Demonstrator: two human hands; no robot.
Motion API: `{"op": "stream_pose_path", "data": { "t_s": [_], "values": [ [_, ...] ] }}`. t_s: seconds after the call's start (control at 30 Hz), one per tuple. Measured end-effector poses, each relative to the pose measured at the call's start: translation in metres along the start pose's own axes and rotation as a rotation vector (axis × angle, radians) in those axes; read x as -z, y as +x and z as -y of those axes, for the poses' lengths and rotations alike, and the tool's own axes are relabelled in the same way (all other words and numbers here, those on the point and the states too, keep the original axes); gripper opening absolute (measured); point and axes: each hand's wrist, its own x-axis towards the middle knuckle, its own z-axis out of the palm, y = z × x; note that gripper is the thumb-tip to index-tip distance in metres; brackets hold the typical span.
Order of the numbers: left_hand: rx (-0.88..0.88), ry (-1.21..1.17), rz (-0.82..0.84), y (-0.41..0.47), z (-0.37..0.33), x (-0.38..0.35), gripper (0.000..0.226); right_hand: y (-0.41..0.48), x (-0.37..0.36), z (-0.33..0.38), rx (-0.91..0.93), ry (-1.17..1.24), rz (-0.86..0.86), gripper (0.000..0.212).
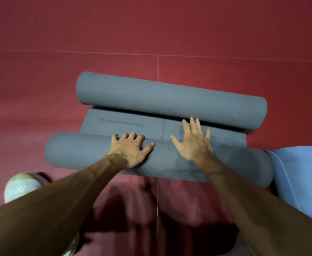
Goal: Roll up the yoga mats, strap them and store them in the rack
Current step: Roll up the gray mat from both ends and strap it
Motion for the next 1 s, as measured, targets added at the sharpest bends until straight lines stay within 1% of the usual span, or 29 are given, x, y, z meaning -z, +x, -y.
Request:
{"op": "stream_pose_path", "data": {
  "t_s": [0.1,0.17,0.23,0.33,0.4,0.5,0.57,0.6,0.67,0.73,0.8,0.87,0.93,0.97,1.0],
  "values": [
    [-0.004,0.022,-0.035,0.012,0.0,0.004,0.065,0.014,0.0,-0.003,-0.014,0.059,-0.084,0.07],
    [0.013,0.03,-0.043,0.025,0.0,0.007,0.068,0.024,0.0,-0.006,0.03,0.044,-0.224,0.061],
    [0.036,0.013,-0.019,0.041,-0.001,0.012,0.069,0.036,0.001,-0.008,0.056,0.017,-0.333,0.048],
    [0.046,-0.05,0.071,0.063,0.001,0.024,0.063,0.053,0.006,-0.008,0.038,-0.016,-0.366,0.032],
    [0.056,-0.083,0.108,0.076,0.003,0.029,0.058,0.06,0.007,-0.007,0.059,-0.006,-0.411,0.028],
    [0.107,-0.1,0.139,0.09,0.003,0.033,0.064,0.061,0.008,-0.009,0.104,0.019,-0.474,0.028],
    [0.12,-0.111,0.105,0.094,0.004,0.034,0.067,0.058,0.007,-0.01,0.117,0.031,-0.513,0.026],
    [0.117,-0.116,0.069,0.095,0.003,0.034,0.064,0.056,0.006,-0.011,0.118,0.041,-0.529,0.025],
    [0.109,-0.123,-0.014,0.094,0.001,0.035,0.057,0.05,0.003,-0.011,0.151,0.101,-0.563,0.027],
    [0.111,-0.13,-0.08,0.088,0.0,0.036,0.055,0.041,0.001,-0.009,0.285,0.147,-0.572,0.03],
    [0.112,-0.125,-0.1,0.082,0.001,0.034,0.055,0.033,-0.001,-0.006,0.438,0.044,-0.555,0.033],
    [0.103,-0.127,-0.108,0.078,0.001,0.03,0.056,0.021,-0.001,-0.002,0.478,-0.111,-0.534,0.04],
    [0.092,-0.136,-0.127,0.076,0.0,0.031,0.056,0.005,-0.003,-0.001,0.441,-0.176,-0.484,0.054],
    [0.091,-0.138,-0.134,0.076,0.0,0.031,0.056,-0.004,-0.006,-0.002,0.429,-0.189,-0.455,0.065],
    [0.092,-0.137,-0.139,0.076,0.001,0.03,0.056,-0.011,-0.01,-0.003,0.428,-0.219,-0.414,0.082]
  ]
}}
